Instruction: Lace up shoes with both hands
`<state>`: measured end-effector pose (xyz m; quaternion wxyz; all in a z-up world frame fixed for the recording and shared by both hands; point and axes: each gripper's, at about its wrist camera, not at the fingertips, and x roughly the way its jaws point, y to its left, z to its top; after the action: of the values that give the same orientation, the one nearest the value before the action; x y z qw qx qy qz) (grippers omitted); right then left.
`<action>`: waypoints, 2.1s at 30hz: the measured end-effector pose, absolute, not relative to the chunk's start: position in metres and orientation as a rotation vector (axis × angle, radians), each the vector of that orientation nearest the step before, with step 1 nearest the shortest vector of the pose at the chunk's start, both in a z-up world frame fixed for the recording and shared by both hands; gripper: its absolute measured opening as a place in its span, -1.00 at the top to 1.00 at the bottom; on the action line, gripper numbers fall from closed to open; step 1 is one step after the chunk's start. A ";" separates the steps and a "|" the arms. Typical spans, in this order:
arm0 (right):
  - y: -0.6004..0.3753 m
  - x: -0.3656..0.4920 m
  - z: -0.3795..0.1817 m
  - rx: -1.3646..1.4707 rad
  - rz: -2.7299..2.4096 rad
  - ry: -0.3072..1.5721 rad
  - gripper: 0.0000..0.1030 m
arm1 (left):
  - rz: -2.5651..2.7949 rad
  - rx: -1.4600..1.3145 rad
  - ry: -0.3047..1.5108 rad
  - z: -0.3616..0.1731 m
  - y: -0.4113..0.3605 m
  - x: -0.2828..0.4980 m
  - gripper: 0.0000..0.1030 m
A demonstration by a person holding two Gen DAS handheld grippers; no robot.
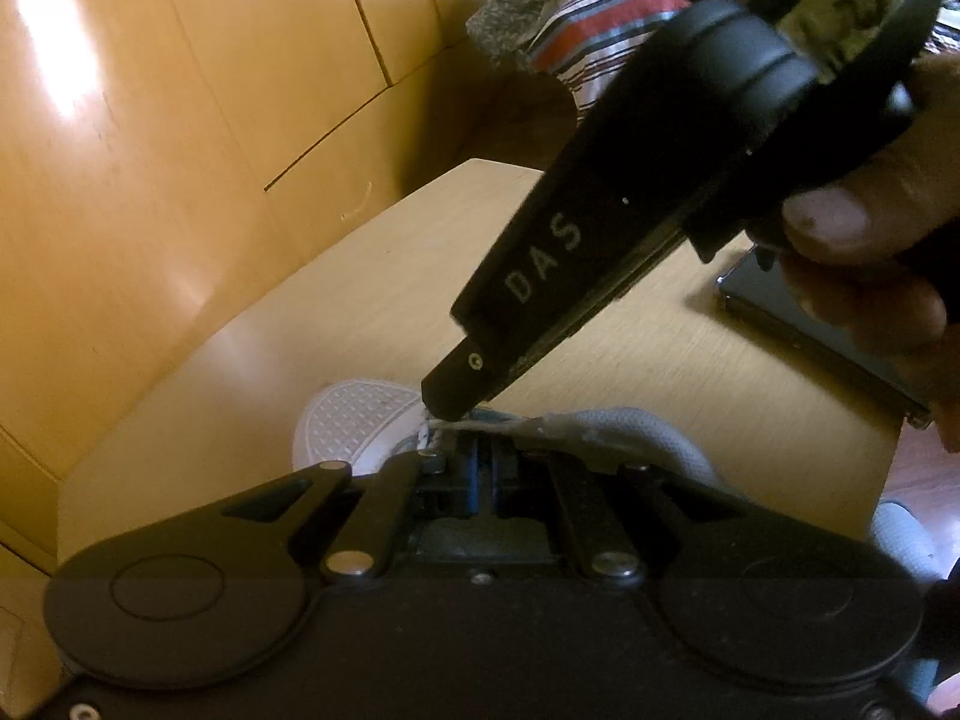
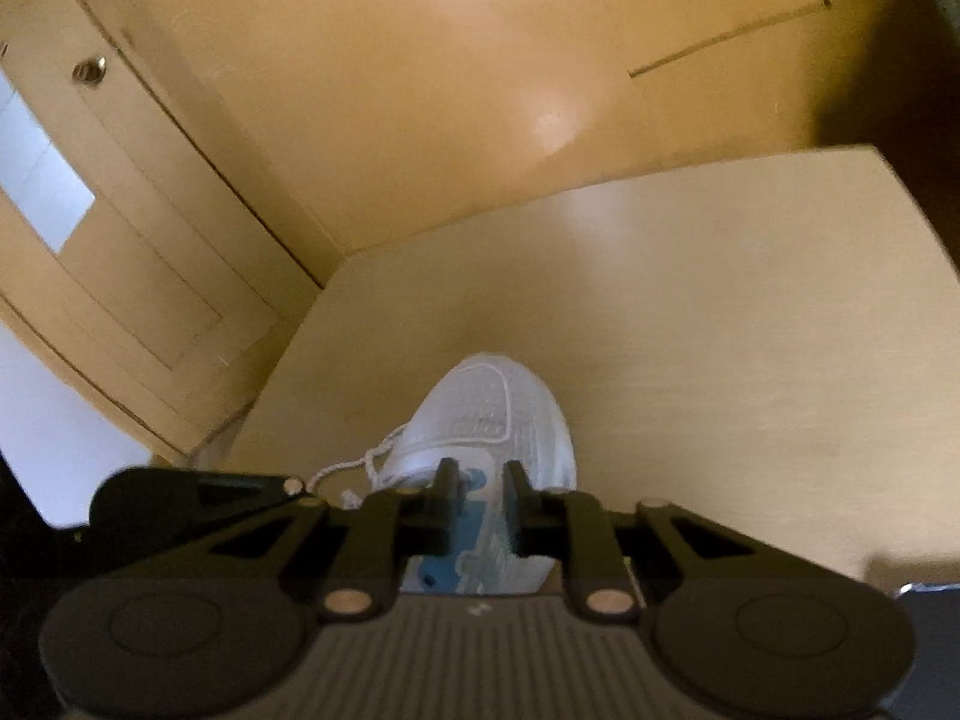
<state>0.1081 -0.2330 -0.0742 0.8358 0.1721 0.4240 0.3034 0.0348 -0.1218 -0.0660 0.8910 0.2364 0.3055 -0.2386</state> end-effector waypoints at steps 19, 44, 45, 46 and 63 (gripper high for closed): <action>-0.463 0.086 0.071 0.350 -0.030 0.255 0.96 | -0.418 0.573 0.543 -0.060 -0.105 -0.001 0.06; -0.272 0.096 0.000 0.214 0.835 0.676 0.96 | -0.543 0.629 0.634 -0.016 -0.116 -0.005 0.01; -0.267 0.096 -0.003 0.205 0.841 0.685 0.96 | -0.537 0.624 0.631 -0.014 -0.113 -0.005 0.01; -0.262 0.097 -0.006 0.196 0.846 0.694 0.96 | -0.525 0.607 0.618 -0.010 -0.109 -0.005 0.00; -0.242 0.091 0.000 0.175 0.892 0.677 0.95 | -0.537 0.055 0.627 -0.001 -0.074 0.029 0.74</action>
<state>0.0914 -0.2419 0.0004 0.8438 0.0831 0.3206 0.4223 0.0293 -0.0738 -0.0009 0.9157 0.0269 0.3046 -0.2607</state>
